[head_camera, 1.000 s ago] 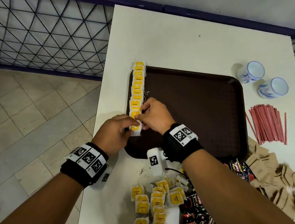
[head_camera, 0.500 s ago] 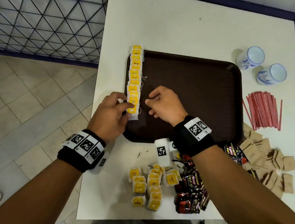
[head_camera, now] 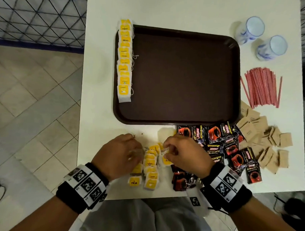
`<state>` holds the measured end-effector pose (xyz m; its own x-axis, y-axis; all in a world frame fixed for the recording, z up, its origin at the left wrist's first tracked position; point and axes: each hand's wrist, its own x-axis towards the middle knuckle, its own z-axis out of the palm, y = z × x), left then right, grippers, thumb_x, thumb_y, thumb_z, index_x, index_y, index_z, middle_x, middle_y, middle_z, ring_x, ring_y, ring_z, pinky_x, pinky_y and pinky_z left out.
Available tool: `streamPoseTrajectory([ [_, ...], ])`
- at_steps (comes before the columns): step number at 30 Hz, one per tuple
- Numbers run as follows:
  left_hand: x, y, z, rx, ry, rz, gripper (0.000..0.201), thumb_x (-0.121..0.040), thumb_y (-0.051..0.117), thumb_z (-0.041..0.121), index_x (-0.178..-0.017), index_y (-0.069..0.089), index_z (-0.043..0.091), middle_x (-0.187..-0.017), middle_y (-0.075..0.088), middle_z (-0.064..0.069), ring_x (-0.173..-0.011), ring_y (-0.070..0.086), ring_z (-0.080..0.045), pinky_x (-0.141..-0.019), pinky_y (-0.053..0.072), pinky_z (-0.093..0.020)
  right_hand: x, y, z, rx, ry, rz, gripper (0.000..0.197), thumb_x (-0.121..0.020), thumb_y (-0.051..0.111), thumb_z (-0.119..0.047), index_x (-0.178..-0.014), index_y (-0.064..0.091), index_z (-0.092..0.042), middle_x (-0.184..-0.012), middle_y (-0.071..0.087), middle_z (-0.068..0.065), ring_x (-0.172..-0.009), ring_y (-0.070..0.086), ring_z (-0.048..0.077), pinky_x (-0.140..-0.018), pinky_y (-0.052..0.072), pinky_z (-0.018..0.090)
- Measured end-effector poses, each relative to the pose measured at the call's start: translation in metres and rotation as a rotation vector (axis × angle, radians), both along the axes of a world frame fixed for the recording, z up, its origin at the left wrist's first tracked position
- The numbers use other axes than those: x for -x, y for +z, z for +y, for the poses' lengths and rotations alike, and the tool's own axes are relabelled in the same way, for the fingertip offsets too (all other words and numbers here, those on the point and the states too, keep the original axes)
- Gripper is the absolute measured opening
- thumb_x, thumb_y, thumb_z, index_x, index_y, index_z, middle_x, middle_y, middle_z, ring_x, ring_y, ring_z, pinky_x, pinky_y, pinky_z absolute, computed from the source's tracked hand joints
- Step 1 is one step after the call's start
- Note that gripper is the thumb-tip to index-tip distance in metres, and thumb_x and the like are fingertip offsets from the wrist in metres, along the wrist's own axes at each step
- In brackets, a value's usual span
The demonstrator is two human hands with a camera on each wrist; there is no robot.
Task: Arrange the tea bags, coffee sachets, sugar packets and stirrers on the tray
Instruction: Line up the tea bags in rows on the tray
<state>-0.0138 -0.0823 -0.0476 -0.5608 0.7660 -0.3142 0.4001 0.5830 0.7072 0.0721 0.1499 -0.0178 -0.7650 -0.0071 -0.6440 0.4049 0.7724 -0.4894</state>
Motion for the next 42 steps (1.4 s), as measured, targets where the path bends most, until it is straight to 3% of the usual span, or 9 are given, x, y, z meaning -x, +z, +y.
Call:
streamPoseTrajectory([
  [4,-0.01,0.0,0.015,0.171,-0.099,-0.037,0.041,-0.067,0.051,0.06,-0.093,0.068,0.032,-0.093,0.056,0.012,-0.084,0.058,-0.012,-0.07,0.051,-0.033,-0.009,0.001,-0.003,-0.088,0.093,-0.022,0.033,-0.087,0.069,-0.036,-0.118,0.059,-0.029,-0.109,0.048,-0.012,-0.089,0.057,0.011,-0.072,0.043,0.026],
  [7,-0.012,-0.002,0.019,0.192,-0.11,0.017,0.037,-0.068,0.05,0.054,-0.087,0.069,0.029,-0.088,0.057,0.009,-0.078,0.058,-0.016,-0.064,0.044,-0.03,-0.015,0.001,-0.008,-0.119,0.175,-0.022,0.04,-0.087,0.068,-0.037,-0.124,0.056,-0.029,-0.121,0.043,-0.009,-0.102,0.056,0.014,-0.072,0.042,0.026],
  [11,-0.013,-0.005,0.018,0.129,-0.08,0.08,0.03,-0.07,0.046,0.045,-0.076,0.069,0.027,-0.077,0.06,0.008,-0.063,0.059,-0.018,-0.054,0.042,-0.029,-0.018,-0.003,-0.013,-0.125,0.195,0.035,0.032,-0.091,0.066,-0.026,-0.122,0.059,-0.024,-0.121,0.043,-0.003,-0.111,0.055,0.018,-0.076,0.052,0.03],
  [15,-0.016,-0.004,0.02,0.093,-0.068,0.057,0.025,-0.072,0.049,0.044,-0.075,0.067,0.026,-0.074,0.06,0.009,-0.062,0.059,-0.017,-0.053,0.042,-0.028,-0.018,-0.004,-0.011,-0.105,0.124,0.081,0.022,-0.093,0.064,-0.022,-0.115,0.062,-0.022,-0.117,0.047,-0.003,-0.103,0.059,0.02,-0.073,0.052,0.032],
  [20,-0.02,-0.004,0.02,0.153,-0.118,0.002,0.038,-0.075,0.054,0.057,-0.102,0.063,0.033,-0.091,0.061,0.011,-0.083,0.06,-0.015,-0.071,0.05,-0.036,-0.017,-0.002,-0.007,-0.013,0.026,0.126,0.014,-0.094,0.062,-0.019,-0.107,0.065,-0.025,-0.111,0.06,-0.006,-0.092,0.063,0.017,-0.076,0.052,0.033],
  [23,-0.023,-0.004,0.024,0.147,-0.102,0.02,0.045,-0.077,0.048,0.056,-0.114,0.061,0.035,-0.096,0.063,0.01,-0.087,0.061,-0.016,-0.072,0.05,-0.039,-0.014,-0.001,-0.002,0.036,-0.037,0.121,0.011,-0.093,0.065,-0.016,-0.098,0.065,-0.025,-0.102,0.062,-0.008,-0.084,0.058,0.009,-0.075,0.048,0.027],
  [33,-0.025,-0.008,0.024,0.009,0.023,-0.02,0.017,-0.073,0.071,0.03,-0.09,0.069,0.028,-0.087,0.059,0.011,-0.075,0.062,-0.016,-0.062,0.047,-0.027,-0.003,-0.004,0.015,0.214,-0.372,0.062,0.012,-0.089,0.073,-0.012,-0.094,0.069,-0.022,-0.083,0.068,-0.01,-0.073,0.063,0.001,-0.07,0.053,0.02],
  [37,-0.022,-0.006,0.023,-0.09,0.086,-0.103,0.02,-0.075,0.067,0.025,-0.094,0.073,0.028,-0.094,0.067,0.013,-0.085,0.063,-0.009,-0.074,0.05,-0.021,0.002,-0.006,0.025,0.248,-0.459,0.054,0.012,-0.09,0.071,-0.011,-0.093,0.068,-0.022,-0.086,0.07,-0.002,-0.078,0.07,0.014,-0.069,0.057,0.031],
  [42,-0.015,-0.001,0.022,-0.175,0.11,-0.151,0.019,-0.081,0.074,0.026,-0.099,0.075,0.028,-0.091,0.064,0.02,-0.082,0.061,0.0,-0.074,0.05,-0.017,0.007,0.003,0.028,0.359,-0.577,0.02,0.006,-0.096,0.061,-0.006,-0.093,0.062,-0.011,-0.089,0.067,0.01,-0.069,0.074,0.019,-0.053,0.054,0.028],
])
